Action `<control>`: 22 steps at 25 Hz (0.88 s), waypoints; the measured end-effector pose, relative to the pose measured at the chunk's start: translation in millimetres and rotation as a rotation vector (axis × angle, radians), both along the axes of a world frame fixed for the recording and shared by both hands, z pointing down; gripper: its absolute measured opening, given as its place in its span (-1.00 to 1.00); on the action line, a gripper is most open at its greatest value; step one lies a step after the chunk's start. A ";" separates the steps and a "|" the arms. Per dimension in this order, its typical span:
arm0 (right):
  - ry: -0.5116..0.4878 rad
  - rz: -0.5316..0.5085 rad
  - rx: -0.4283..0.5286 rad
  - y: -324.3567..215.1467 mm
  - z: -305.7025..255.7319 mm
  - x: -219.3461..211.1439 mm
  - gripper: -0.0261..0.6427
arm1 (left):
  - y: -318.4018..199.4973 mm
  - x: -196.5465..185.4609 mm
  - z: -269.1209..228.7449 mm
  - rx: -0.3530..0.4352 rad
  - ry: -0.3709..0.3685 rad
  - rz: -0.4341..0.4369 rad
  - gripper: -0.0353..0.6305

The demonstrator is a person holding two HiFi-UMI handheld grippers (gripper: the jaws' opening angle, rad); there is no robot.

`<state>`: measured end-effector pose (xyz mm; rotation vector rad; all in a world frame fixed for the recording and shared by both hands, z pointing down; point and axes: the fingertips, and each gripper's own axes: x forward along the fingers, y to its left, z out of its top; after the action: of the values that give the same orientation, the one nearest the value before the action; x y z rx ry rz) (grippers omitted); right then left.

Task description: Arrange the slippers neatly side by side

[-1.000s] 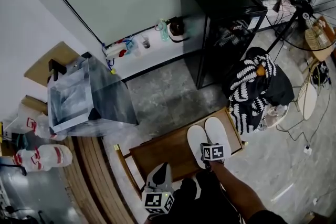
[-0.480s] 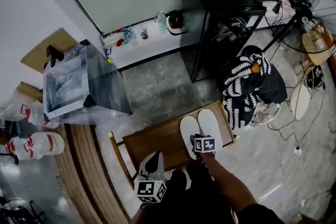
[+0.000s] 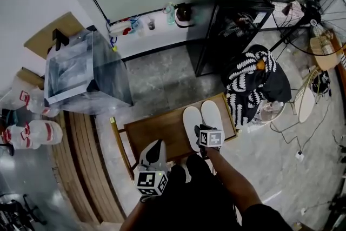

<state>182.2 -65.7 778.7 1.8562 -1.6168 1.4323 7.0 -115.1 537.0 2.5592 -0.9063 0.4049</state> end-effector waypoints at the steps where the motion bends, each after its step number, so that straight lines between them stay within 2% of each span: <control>1: 0.007 -0.005 0.013 -0.1 -6.8 0.7 -0.65 | 2.0 -0.9 -1.9 0.001 0.004 -0.002 -0.84; 6: 0.042 -0.022 0.095 1.5 -47.3 -0.2 -0.71 | 11.1 -6.7 -14.5 0.009 0.024 -0.009 -0.84; 13: 0.102 -0.044 0.261 3.5 -129.5 -8.5 -0.83 | 23.1 -13.2 -35.8 0.046 0.052 -0.010 -0.84; 22: 0.187 -0.074 0.444 23.0 -219.8 -31.3 -0.87 | 37.5 -21.4 -54.3 0.078 0.080 -0.008 -0.84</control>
<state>150.9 -42.8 559.0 2.0554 -1.9992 0.8856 -14.4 -77.6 482.8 2.6212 -0.9196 0.2675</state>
